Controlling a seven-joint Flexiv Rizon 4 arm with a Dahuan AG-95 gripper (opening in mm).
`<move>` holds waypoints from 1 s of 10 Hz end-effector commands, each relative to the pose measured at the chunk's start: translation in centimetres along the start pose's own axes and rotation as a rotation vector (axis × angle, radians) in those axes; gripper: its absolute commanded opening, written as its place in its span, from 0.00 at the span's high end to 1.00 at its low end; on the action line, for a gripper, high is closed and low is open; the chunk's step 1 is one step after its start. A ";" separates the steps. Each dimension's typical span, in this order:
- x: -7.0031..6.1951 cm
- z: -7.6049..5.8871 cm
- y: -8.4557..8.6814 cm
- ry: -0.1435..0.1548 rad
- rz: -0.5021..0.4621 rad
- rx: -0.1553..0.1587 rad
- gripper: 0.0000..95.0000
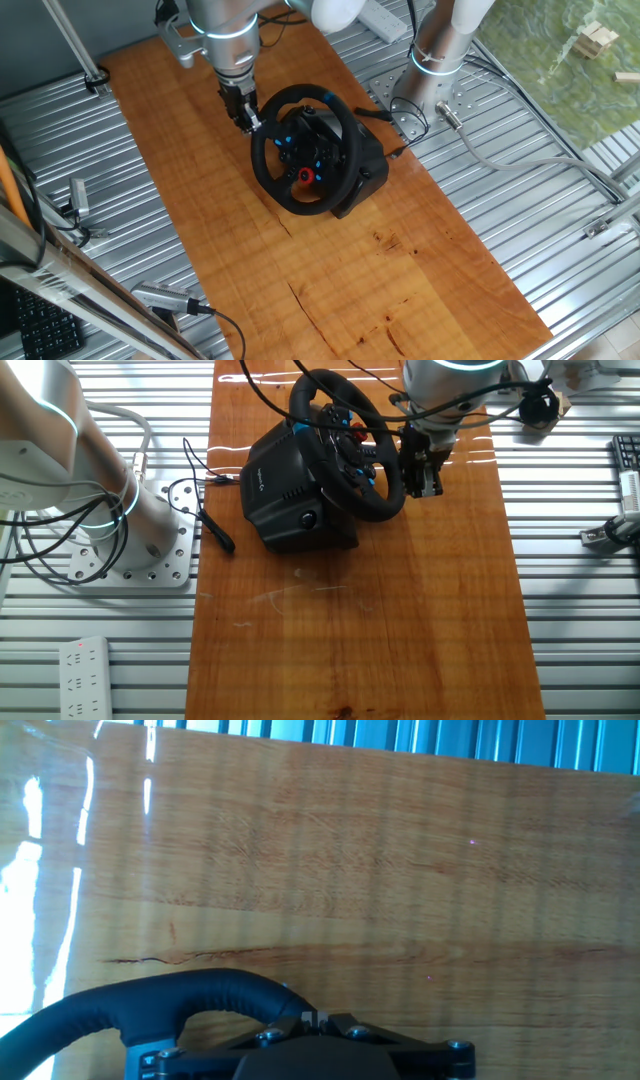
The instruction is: Rotate the steering wheel 90 degrees clockwise
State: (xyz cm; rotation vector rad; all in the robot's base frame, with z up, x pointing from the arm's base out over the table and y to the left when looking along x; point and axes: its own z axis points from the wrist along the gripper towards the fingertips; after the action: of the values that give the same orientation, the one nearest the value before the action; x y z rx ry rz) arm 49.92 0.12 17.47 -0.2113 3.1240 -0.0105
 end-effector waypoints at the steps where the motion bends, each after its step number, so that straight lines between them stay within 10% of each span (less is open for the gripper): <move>1: -0.1 0.0 0.0 0.025 -0.015 -0.003 1.00; 5: 0.0 -0.2 0.1 0.053 -0.052 -0.010 1.00; 10: 1.9 -1.4 0.7 0.196 -0.076 -0.034 1.00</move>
State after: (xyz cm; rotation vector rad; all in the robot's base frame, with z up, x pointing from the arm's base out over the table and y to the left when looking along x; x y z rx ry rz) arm 48.46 0.66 18.79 -0.3433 3.3039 0.0217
